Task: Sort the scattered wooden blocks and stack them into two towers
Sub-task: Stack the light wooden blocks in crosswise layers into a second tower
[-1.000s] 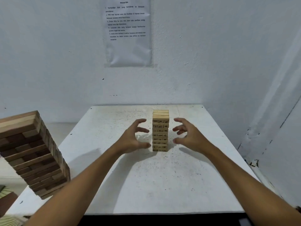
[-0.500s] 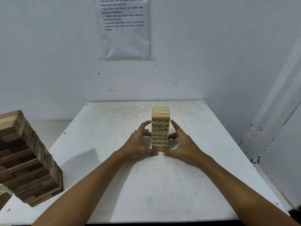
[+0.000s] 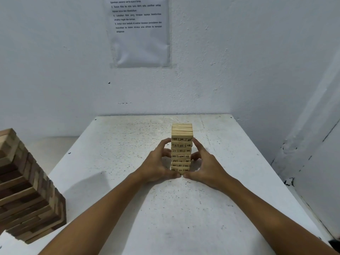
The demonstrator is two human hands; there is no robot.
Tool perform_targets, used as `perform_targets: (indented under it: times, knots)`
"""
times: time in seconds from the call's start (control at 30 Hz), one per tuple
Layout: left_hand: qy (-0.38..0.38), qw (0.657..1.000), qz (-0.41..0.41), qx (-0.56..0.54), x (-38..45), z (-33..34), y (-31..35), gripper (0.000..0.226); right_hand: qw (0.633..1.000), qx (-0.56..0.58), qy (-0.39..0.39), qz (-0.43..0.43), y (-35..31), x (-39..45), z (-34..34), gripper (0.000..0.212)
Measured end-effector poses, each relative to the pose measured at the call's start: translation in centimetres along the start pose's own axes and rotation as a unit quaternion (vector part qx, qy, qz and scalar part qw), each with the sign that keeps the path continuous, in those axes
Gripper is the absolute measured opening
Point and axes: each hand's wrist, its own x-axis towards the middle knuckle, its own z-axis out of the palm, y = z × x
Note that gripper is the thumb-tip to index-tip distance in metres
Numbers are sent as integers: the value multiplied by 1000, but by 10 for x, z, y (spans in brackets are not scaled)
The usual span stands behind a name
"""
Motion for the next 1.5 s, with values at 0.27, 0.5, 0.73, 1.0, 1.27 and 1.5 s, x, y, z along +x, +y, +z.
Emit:
perform_targets:
  times: [0.27,0.5,0.73,1.0,1.27,1.5]
  knots:
    - [12,1000,10,-9,3,2,0,105,1000,-5,2,-10,5,5,0,117]
    - [14,1000,14,-3,12,5,0,105,1000,-19,8,-17,12,10,-4,116]
    - [16,1000,13,-2,28,12,-1,107,1000,-25,13,-14,21,18,-14,115]
    - [13,1000,8,-5,55,21,-1,111,1000,-20,12,-10,35,34,-31,115]
    - [15,1000,6,-6,90,24,-3,108,1000,-13,8,-11,49,62,-47,114]
    - [13,1000,5,-9,120,23,-7,108,1000,-10,1,-13,62,89,-59,114]
